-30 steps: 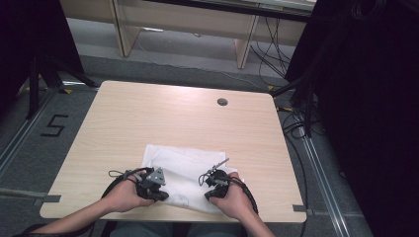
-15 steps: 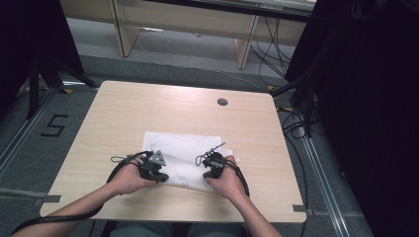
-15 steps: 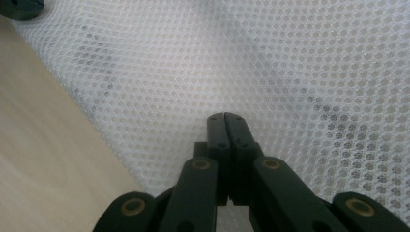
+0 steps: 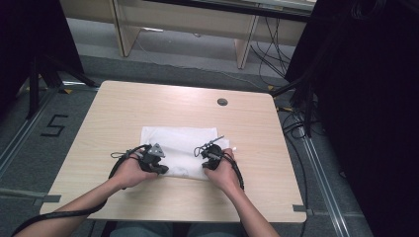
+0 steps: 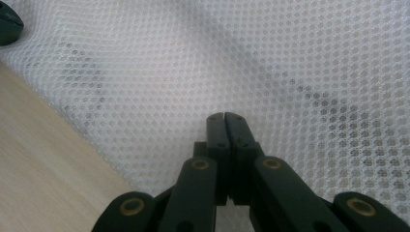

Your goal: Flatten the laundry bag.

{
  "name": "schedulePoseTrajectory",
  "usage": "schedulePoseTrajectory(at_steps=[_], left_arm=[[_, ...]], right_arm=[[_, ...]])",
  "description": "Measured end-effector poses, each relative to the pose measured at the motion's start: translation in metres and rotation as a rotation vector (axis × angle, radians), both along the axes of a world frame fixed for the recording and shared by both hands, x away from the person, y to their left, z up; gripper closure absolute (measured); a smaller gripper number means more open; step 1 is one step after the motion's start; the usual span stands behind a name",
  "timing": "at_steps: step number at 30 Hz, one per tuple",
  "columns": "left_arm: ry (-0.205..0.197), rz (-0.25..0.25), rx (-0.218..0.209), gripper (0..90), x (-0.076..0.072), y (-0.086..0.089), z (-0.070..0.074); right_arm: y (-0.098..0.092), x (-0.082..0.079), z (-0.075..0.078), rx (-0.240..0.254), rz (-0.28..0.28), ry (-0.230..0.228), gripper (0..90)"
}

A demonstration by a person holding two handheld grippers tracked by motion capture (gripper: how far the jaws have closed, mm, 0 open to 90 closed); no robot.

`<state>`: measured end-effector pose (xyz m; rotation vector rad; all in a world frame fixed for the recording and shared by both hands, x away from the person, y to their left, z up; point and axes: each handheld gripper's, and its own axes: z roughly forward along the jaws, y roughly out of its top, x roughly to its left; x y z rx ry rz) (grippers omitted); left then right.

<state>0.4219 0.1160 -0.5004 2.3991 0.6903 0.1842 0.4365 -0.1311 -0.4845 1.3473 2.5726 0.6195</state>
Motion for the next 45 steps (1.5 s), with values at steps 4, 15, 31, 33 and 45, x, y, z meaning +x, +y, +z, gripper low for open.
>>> schedulePoseTrajectory(at_steps=[4, 15, 31, 33, 45], left_arm=[[0.007, 0.009, -0.008, 89.2, 0.001, 0.0, -0.001], [-0.016, 0.032, -0.02, 88.7, 0.004, 0.002, -0.002], [-0.062, 0.056, -0.155, 75.9, -0.004, -0.008, 0.005], [-0.06, 0.052, -0.166, 74.1, -0.005, -0.01, 0.005], [-0.076, 0.002, -0.146, 69.2, -0.006, -0.013, -0.003]], right_arm=[[0.001, 0.0, 0.001, -0.004, -0.001, 0.011, 89.7], [0.001, 0.005, 0.0, 0.0, 0.015, -0.011, 83.1], [-0.032, 0.052, 0.035, 0.05, -0.116, -0.131, 55.5], [-0.04, 0.059, 0.034, 0.04, -0.132, -0.132, 53.1], [-0.047, 0.076, 0.018, 0.021, -0.156, -0.152, 40.3]])
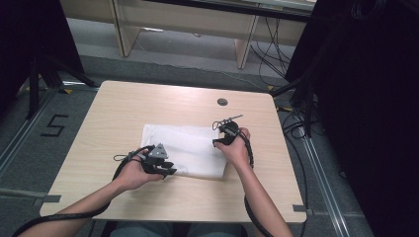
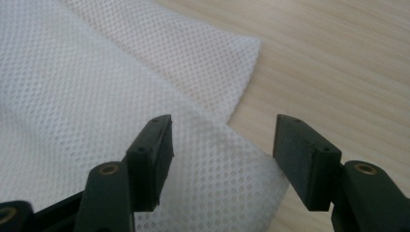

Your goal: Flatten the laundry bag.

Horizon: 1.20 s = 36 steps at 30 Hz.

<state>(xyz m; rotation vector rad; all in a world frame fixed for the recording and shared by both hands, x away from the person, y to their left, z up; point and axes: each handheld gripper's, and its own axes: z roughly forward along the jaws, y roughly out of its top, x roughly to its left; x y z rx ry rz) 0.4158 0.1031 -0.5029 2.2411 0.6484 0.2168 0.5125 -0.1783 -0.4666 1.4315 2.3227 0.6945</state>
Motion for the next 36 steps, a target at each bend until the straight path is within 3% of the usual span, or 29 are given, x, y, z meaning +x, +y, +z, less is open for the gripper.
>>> schedulePoseTrajectory(at_steps=[6, 7, 10, 12, 14, 15, 19, 24, 27, 28, 29, 30, 32, 33, 36], left_arm=[[0.014, -0.011, 0.014, 69.2, -0.001, -0.001, -0.003], [0.01, -0.031, 0.032, 69.3, 0.0, 0.0, -0.003], [0.013, -0.017, 0.021, 69.3, -0.001, -0.002, -0.005], [0.013, -0.015, 0.029, 69.3, -0.001, -0.002, -0.005], [0.018, -0.012, 0.024, 69.3, -0.001, -0.002, -0.007], [0.015, -0.012, 0.025, 69.3, -0.001, -0.002, -0.007], [0.008, -0.016, 0.031, 69.6, -0.001, -0.002, -0.007], [0.013, -0.003, 0.033, 70.8, -0.001, -0.003, -0.007], [0.003, 0.008, 0.039, 71.0, -0.002, -0.003, -0.007], [0.003, 0.008, 0.039, 71.2, -0.002, -0.003, -0.007], [0.011, 0.009, 0.035, 71.6, -0.003, -0.004, -0.007], [0.001, 0.0, 0.059, 71.6, -0.003, -0.004, -0.006], [-0.006, 0.011, 0.047, 71.9, -0.003, -0.006, -0.007], [0.001, 0.023, 0.041, 72.0, -0.004, -0.007, -0.007], [-0.012, 0.017, 0.062, 72.3, -0.004, -0.007, -0.006]], right_arm=[[0.0, 0.005, -0.008, -0.011, -0.003, 0.024, 41.8], [0.001, 0.005, -0.009, -0.008, 0.005, 0.039, 45.3], [0.003, 0.004, -0.01, -0.016, 0.042, 0.052, 56.1], [0.005, 0.003, -0.008, -0.042, 0.071, 0.049, 67.3], [0.008, 0.0, -0.005, -0.065, 0.082, 0.074, 79.0], [0.007, 0.0, -0.004, -0.077, 0.101, 0.062, 82.8], [0.011, -0.003, 0.003, -0.086, 0.145, 0.066, 89.4], [0.016, -0.017, 0.024, -0.051, 0.189, 0.034, 90.0], [0.018, -0.029, 0.035, -0.025, 0.243, 0.005, 90.0], [0.019, -0.037, 0.041, 0.008, 0.257, 0.013, 90.0], [0.02, -0.043, 0.045, 0.015, 0.263, 0.008, 90.0], [0.02, -0.047, 0.047, 0.033, 0.286, 0.009, 90.0], [0.022, -0.057, 0.051, 0.063, 0.308, -0.015, 90.0], [0.022, -0.062, 0.053, 0.069, 0.312, -0.002, 90.0], [0.025, -0.076, 0.056, 0.12, 0.374, -0.027, 90.0]])
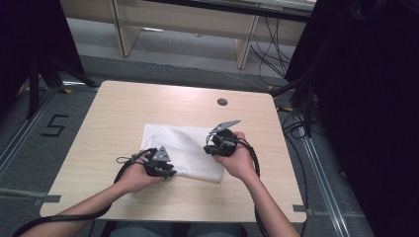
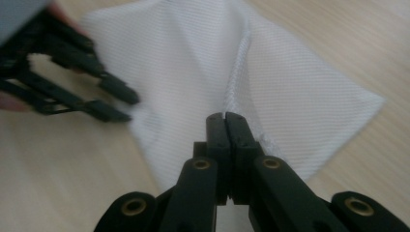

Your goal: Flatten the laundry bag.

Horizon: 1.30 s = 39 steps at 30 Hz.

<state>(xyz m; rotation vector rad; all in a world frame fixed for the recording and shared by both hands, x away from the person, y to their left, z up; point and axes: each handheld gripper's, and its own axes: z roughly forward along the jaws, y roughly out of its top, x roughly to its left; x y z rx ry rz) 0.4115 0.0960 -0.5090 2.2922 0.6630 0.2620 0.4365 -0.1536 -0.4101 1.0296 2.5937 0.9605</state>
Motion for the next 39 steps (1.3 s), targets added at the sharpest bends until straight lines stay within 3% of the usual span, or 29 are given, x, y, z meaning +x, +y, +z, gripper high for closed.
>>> schedulePoseTrajectory(at_steps=[2, 4, 6, 10, 13, 17, 20, 28, 33, 36, 39], left_arm=[[-0.001, -0.001, 0.004, 72.5, 0.0, 0.0, 0.0], [0.0, 0.003, 0.001, 72.5, 0.0, 0.0, 0.0], [0.0, 0.003, 0.0, 72.6, 0.0, 0.0, 0.0], [-0.003, -0.001, -0.001, 72.6, 0.0, 0.0, 0.0], [0.009, 0.013, -0.015, 72.5, -0.001, 0.0, -0.001], [-0.008, -0.006, 0.002, 72.3, 0.0, 0.001, 0.0], [0.009, 0.015, -0.016, 72.4, -0.001, 0.0, -0.001], [-0.016, 0.014, 0.001, 71.4, 0.001, 0.0, -0.001], [-0.016, 0.041, 0.012, 65.9, 0.0, 0.001, 0.001], [-0.032, 0.025, 0.027, 62.8, -0.003, 0.002, 0.007], [-0.03, 0.012, 0.008, 60.3, -0.011, 0.011, 0.021]], right_arm=[[0.002, -0.01, 0.002, 0.023, 0.046, 0.025, 90.0], [0.002, -0.019, 0.004, 0.027, 0.085, 0.018, 90.0], [0.004, -0.026, 0.003, 0.043, 0.108, 0.0, 90.0], [0.004, -0.039, 0.003, 0.065, 0.14, 0.029, 90.0], [0.003, -0.043, 0.001, 0.061, 0.154, 0.036, 90.0], [0.003, -0.049, -0.006, 0.08, 0.171, 0.035, 90.0], [0.001, -0.055, -0.008, 0.088, 0.188, 0.059, 90.0], [0.0, -0.065, -0.018, 0.09, 0.191, 0.097, 90.0], [0.004, -0.07, -0.024, 0.092, 0.213, 0.125, 90.0], [0.004, -0.071, -0.026, 0.09, 0.219, 0.125, 90.0], [0.004, -0.073, -0.027, 0.09, 0.209, 0.133, 90.0]])
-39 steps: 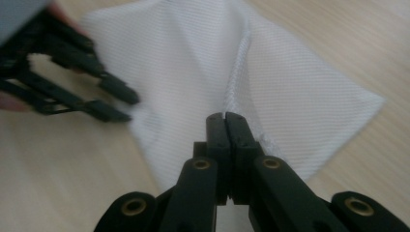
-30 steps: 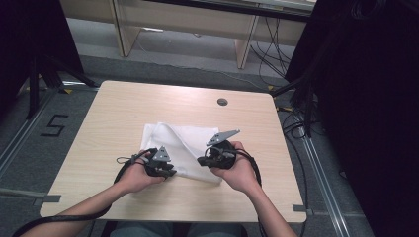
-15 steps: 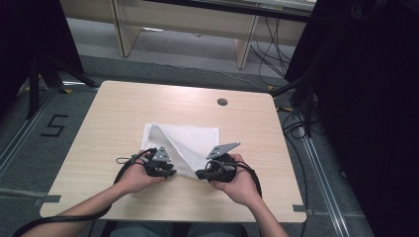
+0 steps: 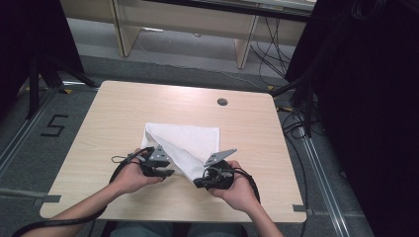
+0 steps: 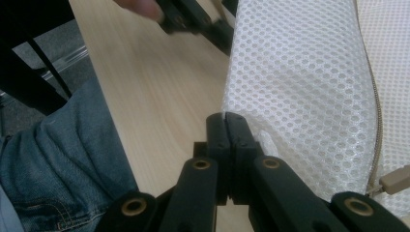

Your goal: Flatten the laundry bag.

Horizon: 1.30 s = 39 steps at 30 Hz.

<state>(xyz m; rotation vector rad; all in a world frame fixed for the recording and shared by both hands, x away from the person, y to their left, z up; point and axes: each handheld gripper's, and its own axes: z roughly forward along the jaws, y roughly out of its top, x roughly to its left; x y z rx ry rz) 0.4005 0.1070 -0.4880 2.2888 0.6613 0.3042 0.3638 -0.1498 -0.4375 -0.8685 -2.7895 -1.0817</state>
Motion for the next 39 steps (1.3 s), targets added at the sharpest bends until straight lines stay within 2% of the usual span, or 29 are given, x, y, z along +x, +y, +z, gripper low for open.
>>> schedulePoseTrajectory(at_steps=[2, 3, 4, 5, 7, 9, 10, 11, 12, 14, 15, 16, 17, 18, 20, 21, 22, 23, 24, 26, 28, 29, 30, 31, 33, 34, 35, 36, 39], left_arm=[[-0.007, 0.001, -0.01, 59.0, -0.005, 0.011, 0.008], [-0.012, 0.017, -0.018, 58.6, -0.006, 0.018, 0.011], [-0.012, 0.017, -0.018, 58.1, -0.006, 0.018, 0.011], [-0.019, 0.058, -0.032, 57.7, -0.009, 0.035, 0.018], [-0.02, 0.113, -0.059, 57.3, -0.013, 0.051, 0.022], [-0.035, 0.156, -0.052, 56.7, -0.015, 0.067, 0.024], [-0.035, 0.156, -0.052, 56.5, -0.015, 0.067, 0.024], [-0.044, 0.202, -0.052, 56.0, -0.015, 0.081, 0.024], [-0.046, 0.217, -0.034, 55.9, -0.014, 0.088, 0.024], [-0.046, 0.274, -0.044, 55.8, -0.01, 0.098, 0.024], [-0.048, 0.313, -0.08, 54.8, -0.007, 0.099, 0.023], [-0.054, 0.341, -0.086, 54.0, -0.004, 0.103, 0.023], [-0.058, 0.355, -0.086, 53.5, -0.003, 0.104, 0.023], [-0.06, 0.368, -0.089, 53.4, -0.001, 0.106, 0.022], [-0.063, 0.372, -0.081, 53.0, 0.0, 0.108, 0.023], [-0.062, 0.39, -0.09, 52.7, 0.002, 0.11, 0.021], [-0.056, 0.387, -0.084, 52.4, 0.003, 0.11, 0.02], [-0.062, 0.396, -0.082, 51.9, 0.004, 0.11, 0.018], [-0.064, 0.391, -0.057, 51.5, 0.005, 0.112, 0.017], [-0.067, 0.407, -0.074, 51.2, 0.007, 0.111, 0.015], [-0.066, 0.409, -0.079, 51.2, 0.009, 0.112, 0.014], [-0.064, 0.41, -0.055, 51.2, 0.009, 0.114, 0.015], [-0.07, 0.412, -0.064, 51.2, 0.01, 0.114, 0.014], [-0.071, 0.421, -0.076, 51.2, 0.011, 0.115, 0.013], [-0.06, 0.401, -0.036, 50.7, 0.011, 0.119, 0.015], [-0.06, 0.401, -0.036, 50.6, 0.011, 0.119, 0.015], [-0.067, 0.406, -0.038, 50.6, 0.012, 0.12, 0.015], [-0.067, 0.406, -0.038, 50.6, 0.012, 0.12, 0.015], [-0.074, 0.415, -0.042, 50.0, 0.013, 0.12, 0.014]], right_arm=[[0.0, -0.001, -0.001, -0.005, 0.009, 0.01, 90.0], [0.0, -0.002, -0.001, -0.001, 0.024, 0.011, 90.0], [0.0, -0.002, -0.001, -0.001, 0.024, 0.011, 90.0], [-0.001, -0.003, -0.003, -0.007, 0.04, 0.009, 90.0], [-0.001, -0.004, -0.003, -0.018, 0.036, 0.009, 90.0], [-0.001, -0.006, -0.004, -0.024, 0.048, 0.016, 90.0], [0.0, -0.009, -0.004, -0.017, 0.041, 0.025, 90.0], [-0.001, -0.01, -0.003, -0.029, 0.045, 0.023, 90.0], [-0.002, -0.01, -0.004, -0.034, 0.049, 0.015, 90.0], [-0.004, -0.013, -0.004, -0.032, 0.052, 0.016, 90.0], [-0.004, -0.014, -0.005, -0.034, 0.072, 0.015, 90.0], [-0.005, -0.014, -0.005, -0.033, 0.083, 0.012, 90.0], [-0.007, -0.018, -0.005, -0.045, 0.059, 0.027, 90.0], [-0.007, -0.019, -0.006, -0.04, 0.059, 0.031, 90.0], [-0.009, -0.02, -0.008, -0.045, 0.088, 0.019, 90.0], [-0.01, -0.023, -0.008, -0.05, 0.074, 0.033, 90.0], [-0.009, -0.026, -0.009, -0.05, 0.063, 0.051, 90.0], [-0.01, -0.025, -0.011, -0.053, 0.076, 0.044, 90.0], [-0.01, -0.027, -0.011, -0.058, 0.075, 0.05, 90.0], [-0.011, -0.029, -0.013, -0.065, 0.094, 0.05, 90.0], [-0.011, -0.03, -0.014, -0.065, 0.115, 0.031, 90.0], [-0.011, -0.031, -0.014, -0.068, 0.112, 0.039, 90.0], [-0.012, -0.032, -0.015, -0.071, 0.115, 0.039, 90.0], [-0.012, -0.034, -0.015, -0.076, 0.115, 0.058, 90.0], [-0.013, -0.035, -0.017, -0.081, 0.123, 0.052, 90.0], [-0.013, -0.035, -0.017, -0.081, 0.123, 0.052, 90.0], [-0.014, -0.036, -0.02, -0.078, 0.147, 0.048, 90.0], [-0.014, -0.037, -0.02, -0.084, 0.14, 0.061, 90.0], [-0.015, -0.037, -0.021, -0.081, 0.152, 0.055, 90.0]])
